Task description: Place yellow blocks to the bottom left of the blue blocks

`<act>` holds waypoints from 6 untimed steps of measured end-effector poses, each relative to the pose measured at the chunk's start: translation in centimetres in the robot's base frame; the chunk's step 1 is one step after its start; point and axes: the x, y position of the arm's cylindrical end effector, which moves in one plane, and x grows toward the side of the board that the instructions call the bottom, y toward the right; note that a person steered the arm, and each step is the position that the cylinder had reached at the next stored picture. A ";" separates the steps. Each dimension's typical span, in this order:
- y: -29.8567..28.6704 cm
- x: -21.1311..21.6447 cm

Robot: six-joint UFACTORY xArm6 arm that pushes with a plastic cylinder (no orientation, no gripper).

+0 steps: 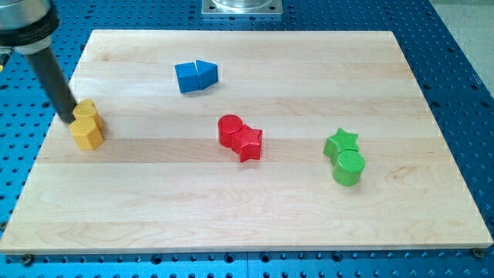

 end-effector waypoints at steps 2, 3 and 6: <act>6.2 8.6; 9.4 7.4; 6.2 3.3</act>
